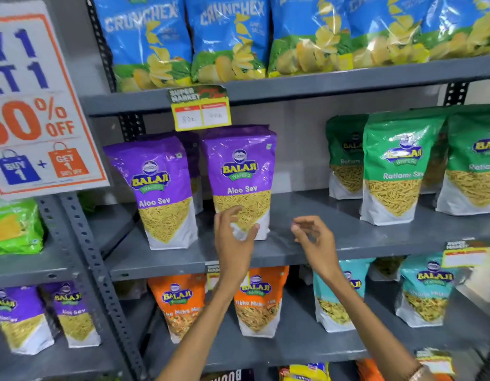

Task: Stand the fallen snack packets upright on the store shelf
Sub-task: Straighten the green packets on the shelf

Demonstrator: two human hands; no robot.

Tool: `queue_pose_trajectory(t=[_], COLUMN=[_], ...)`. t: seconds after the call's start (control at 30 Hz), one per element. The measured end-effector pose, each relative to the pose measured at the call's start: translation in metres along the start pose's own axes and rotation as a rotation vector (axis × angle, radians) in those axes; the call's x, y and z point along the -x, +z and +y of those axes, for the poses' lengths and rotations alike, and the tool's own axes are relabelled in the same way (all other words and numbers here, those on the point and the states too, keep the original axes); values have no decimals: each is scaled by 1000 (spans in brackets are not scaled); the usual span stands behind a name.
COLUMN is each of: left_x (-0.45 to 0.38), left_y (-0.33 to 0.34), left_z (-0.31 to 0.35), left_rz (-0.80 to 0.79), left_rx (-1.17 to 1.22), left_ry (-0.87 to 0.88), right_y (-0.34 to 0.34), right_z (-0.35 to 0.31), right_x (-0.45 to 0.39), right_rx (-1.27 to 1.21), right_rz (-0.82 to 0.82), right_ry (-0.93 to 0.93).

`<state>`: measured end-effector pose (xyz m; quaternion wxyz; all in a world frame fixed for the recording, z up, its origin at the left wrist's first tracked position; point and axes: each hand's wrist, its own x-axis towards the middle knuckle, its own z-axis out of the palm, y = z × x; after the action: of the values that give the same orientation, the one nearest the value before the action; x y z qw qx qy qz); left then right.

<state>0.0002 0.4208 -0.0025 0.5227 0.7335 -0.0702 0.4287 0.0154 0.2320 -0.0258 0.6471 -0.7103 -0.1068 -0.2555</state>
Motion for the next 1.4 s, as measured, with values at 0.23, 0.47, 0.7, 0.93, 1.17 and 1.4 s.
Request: queue_pose_trajectory(t=[0.23,0.47,0.7,0.93,1.17,1.4], left_x=[46,41,44,39,42,44], left_y=[133,286,333,333,324,320], left_z=[75,98,68,54,50,49], left_rz=[-260,-455,-497,-538,-520,-514], left_rx=[162,326,256,302,315,303], left_ry=[17,-388,-431,-437,-468,-453], right_y=[-128,-253,-286,-296,-296,-298], right_z=[-12,40,64,80,77,77], right_x=[-26,-112,-150,-151,-144,-142], right_rx=[217,424,231,184,235,242], right_rz=[110,236,-98,-148,-273,-334], right_ry=[-166,-23,173,179,154,109])
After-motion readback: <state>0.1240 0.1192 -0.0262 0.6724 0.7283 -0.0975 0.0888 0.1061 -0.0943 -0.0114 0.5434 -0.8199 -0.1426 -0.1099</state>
